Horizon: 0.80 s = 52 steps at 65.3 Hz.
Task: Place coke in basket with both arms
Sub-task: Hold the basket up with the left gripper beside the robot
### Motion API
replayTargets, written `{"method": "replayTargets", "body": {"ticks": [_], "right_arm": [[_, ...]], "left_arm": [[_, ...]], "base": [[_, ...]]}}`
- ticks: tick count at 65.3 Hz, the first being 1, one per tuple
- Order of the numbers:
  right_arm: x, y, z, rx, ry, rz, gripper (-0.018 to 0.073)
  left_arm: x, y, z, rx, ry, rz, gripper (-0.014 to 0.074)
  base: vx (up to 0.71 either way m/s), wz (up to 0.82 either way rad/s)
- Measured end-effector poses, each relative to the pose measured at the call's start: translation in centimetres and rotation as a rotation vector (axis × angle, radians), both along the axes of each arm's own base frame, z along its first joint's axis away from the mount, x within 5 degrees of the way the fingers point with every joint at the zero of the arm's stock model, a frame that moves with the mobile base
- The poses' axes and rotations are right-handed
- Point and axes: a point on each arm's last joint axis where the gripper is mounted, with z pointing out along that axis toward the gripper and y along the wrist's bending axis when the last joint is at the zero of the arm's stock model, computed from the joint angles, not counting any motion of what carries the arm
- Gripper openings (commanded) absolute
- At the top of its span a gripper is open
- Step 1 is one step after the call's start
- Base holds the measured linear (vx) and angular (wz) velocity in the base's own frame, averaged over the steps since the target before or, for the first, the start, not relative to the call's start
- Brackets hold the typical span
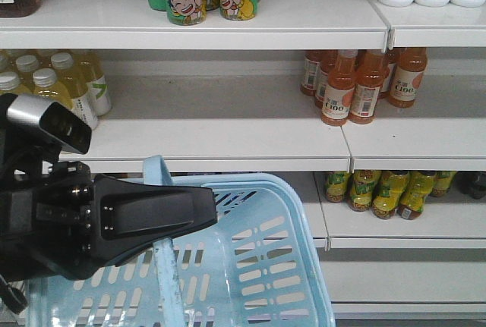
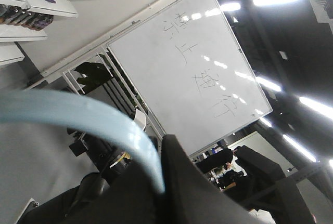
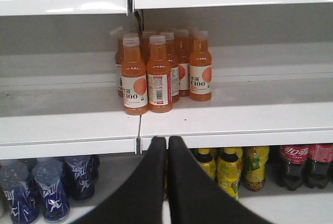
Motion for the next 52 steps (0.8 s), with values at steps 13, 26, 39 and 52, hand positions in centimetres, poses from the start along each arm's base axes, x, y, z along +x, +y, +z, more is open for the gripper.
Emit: {"method": "replayTargets", "body": {"ticks": [13,26,39,52], "right_arm": [[0.0,0.0,0.0,0.0,0.0,0.0,-0.0005],[0.0,0.0,0.0,0.0,0.0,0.0,-0.0005],[0.0,0.0,0.0,0.0,0.0,0.0,-0.0005],[0.0,0.0,0.0,0.0,0.0,0.0,-0.0005]], "left_arm": [[0.0,0.0,-0.01,0.001,0.0,0.0,-0.0008],[0.0,0.0,-0.01,0.001,0.0,0.0,-0.0008],[0.0,0.0,-0.01,0.001,0.0,0.0,-0.0008],[0.0,0.0,-0.01,0.001,0.0,0.0,-0.0008]], "base": [[0.0,0.0],[0.0,0.0],[0.0,-0.02],[-0.02,-0.12]]}}
